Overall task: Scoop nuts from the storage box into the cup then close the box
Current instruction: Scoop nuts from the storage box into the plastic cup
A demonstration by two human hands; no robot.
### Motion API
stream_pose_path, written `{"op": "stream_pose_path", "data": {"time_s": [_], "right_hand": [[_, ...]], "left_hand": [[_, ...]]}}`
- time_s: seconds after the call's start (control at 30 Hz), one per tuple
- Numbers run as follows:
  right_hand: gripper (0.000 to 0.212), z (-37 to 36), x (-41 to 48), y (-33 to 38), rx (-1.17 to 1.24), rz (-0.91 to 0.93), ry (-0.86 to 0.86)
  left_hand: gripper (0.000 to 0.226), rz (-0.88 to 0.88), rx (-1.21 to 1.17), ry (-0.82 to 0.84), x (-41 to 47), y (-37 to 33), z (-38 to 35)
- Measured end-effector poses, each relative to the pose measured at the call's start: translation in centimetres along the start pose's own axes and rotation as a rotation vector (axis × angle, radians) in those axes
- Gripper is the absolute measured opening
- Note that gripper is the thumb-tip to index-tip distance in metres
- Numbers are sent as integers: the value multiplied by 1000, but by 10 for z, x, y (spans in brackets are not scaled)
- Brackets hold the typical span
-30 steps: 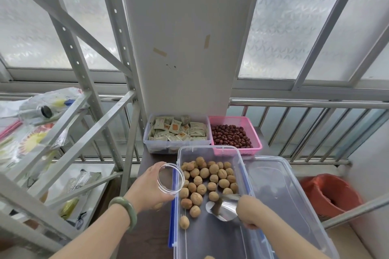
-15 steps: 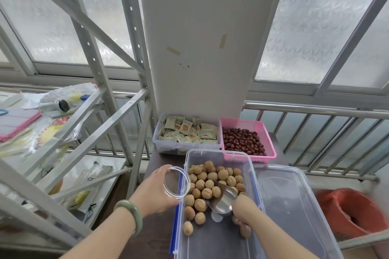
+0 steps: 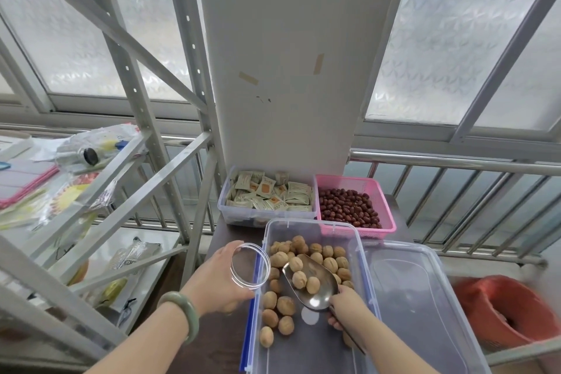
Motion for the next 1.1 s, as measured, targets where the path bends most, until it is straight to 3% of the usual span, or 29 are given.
{"op": "stream_pose_path", "data": {"time_s": [0.3,0.67,0.9,1.1], "right_hand": [[18,27,-63,56,-108,216,-31],[20,27,-146,120,-508,423,-17],[34,-2,-165,147,-1054,554,-128],[32,-4,-164,152,-1125,552,-186]], "left_hand": [[102,-7,-6,16,2,-1,-2],[97,-30,-59,-21,-1,-3,-3],[96,-66,-29,-29,1,0,-5],[91,-96,-36,-50,1,-2,-1]]}}
Point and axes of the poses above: each hand's wrist, its own x-axis towards the middle knuckle, its own z-axis out of the back of the hand, y = z × x, the point moved 8 cm from there along x, towards the middle knuckle, and after that the axes turned 3 degrees about x, right-handed, at the moved point
